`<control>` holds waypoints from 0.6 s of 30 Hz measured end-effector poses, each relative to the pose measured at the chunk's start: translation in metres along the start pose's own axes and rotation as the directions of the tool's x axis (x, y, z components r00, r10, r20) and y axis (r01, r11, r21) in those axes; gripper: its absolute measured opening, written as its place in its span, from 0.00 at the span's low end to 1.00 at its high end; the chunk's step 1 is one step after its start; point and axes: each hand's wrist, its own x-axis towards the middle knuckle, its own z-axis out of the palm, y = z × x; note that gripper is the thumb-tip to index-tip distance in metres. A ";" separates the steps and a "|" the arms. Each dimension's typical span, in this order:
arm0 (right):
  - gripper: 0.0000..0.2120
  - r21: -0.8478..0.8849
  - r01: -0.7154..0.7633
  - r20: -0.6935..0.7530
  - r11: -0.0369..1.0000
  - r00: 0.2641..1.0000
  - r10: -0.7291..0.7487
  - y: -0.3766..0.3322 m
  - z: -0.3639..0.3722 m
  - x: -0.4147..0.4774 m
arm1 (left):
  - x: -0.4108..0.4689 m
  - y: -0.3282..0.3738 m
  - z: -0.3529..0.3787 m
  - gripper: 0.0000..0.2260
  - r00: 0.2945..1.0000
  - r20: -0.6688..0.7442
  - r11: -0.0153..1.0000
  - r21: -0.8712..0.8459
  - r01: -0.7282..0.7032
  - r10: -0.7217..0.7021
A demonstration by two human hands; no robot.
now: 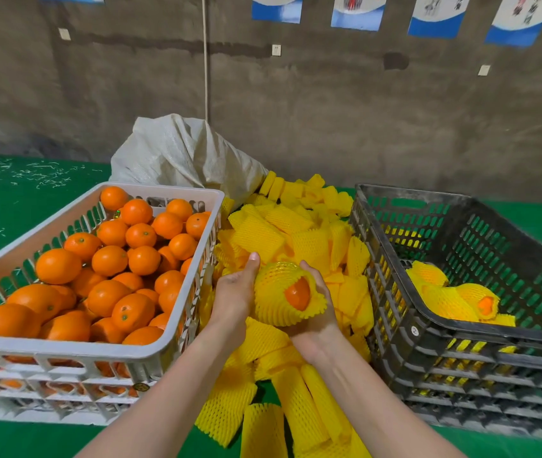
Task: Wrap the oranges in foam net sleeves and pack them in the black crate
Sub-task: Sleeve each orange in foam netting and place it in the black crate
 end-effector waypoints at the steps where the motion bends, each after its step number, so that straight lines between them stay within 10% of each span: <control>1: 0.25 0.001 -0.013 -0.005 1.000 1.000 0.013 0.000 0.002 -0.003 | 0.001 0.000 0.000 0.20 1.000 0.015 1.000 0.016 0.002 -0.002; 9: 0.13 0.038 -0.002 0.021 0.999 1.000 0.001 0.000 -0.002 -0.003 | 0.002 0.000 -0.002 0.21 0.983 0.173 0.998 -0.013 -0.061 0.063; 18: 0.11 -0.071 0.059 0.110 0.996 0.993 -0.051 -0.009 -0.004 -0.007 | -0.003 0.009 -0.001 0.18 0.952 0.248 0.942 -0.237 0.237 -0.177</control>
